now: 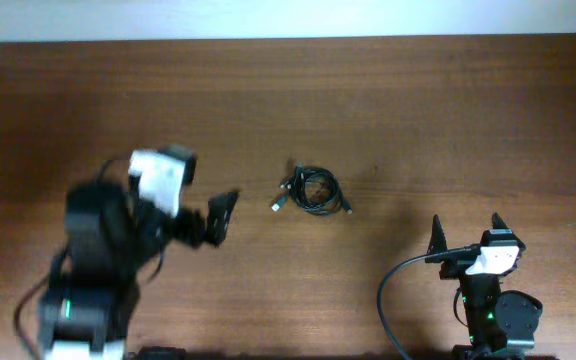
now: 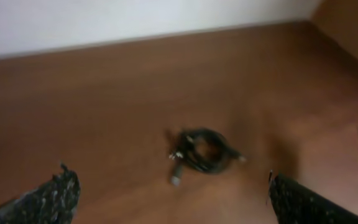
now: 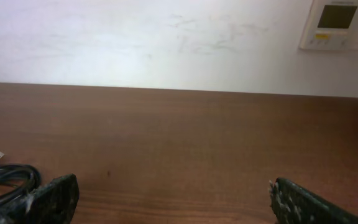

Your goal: Untangle cables

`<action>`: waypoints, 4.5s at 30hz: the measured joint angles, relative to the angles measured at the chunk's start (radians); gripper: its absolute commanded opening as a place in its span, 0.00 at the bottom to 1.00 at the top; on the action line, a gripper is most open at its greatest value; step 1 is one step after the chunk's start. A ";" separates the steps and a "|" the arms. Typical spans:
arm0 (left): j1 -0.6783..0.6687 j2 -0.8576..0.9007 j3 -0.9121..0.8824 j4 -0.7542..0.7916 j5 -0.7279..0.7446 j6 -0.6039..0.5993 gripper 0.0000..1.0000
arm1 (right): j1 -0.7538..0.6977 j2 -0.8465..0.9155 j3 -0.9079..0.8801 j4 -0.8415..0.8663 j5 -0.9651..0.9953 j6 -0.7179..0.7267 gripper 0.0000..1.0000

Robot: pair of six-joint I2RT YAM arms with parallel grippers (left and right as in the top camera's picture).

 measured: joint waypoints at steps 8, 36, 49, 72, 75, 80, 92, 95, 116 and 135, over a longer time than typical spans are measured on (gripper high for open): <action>0.001 0.344 0.141 -0.172 0.082 -0.059 0.99 | 0.000 0.000 0.000 0.000 0.000 0.001 0.98; -0.012 0.595 0.281 -0.222 0.107 -0.114 0.99 | -0.108 0.361 1.049 -0.768 -0.465 0.120 0.98; -0.012 0.597 0.281 -0.211 0.107 -0.114 0.99 | -0.110 0.943 1.178 -0.982 -0.885 0.185 0.81; -0.013 0.728 0.281 -0.235 -0.057 -0.256 0.99 | 0.318 1.687 1.178 -0.637 -0.526 0.546 0.74; -0.013 0.728 0.281 -0.235 -0.064 -0.259 0.99 | 0.338 1.773 1.179 -0.562 -0.523 0.569 0.72; -0.013 0.728 0.281 -0.234 -0.089 -0.259 0.99 | 0.346 1.859 1.179 -0.479 -0.478 0.581 0.69; -0.013 0.728 0.281 -0.230 -0.120 -0.259 0.99 | 0.371 1.925 1.179 -0.384 -0.370 0.576 0.59; -0.013 0.728 0.281 -0.230 -0.121 -0.259 0.99 | 0.404 1.925 1.179 -0.363 -0.365 0.577 0.51; -0.013 0.728 0.281 -0.230 -0.121 -0.259 0.99 | 0.438 1.920 1.217 -0.456 -0.264 0.576 0.04; -0.034 0.728 0.281 -0.231 0.163 -0.259 0.99 | 0.476 1.612 1.367 -0.597 -0.579 0.539 0.04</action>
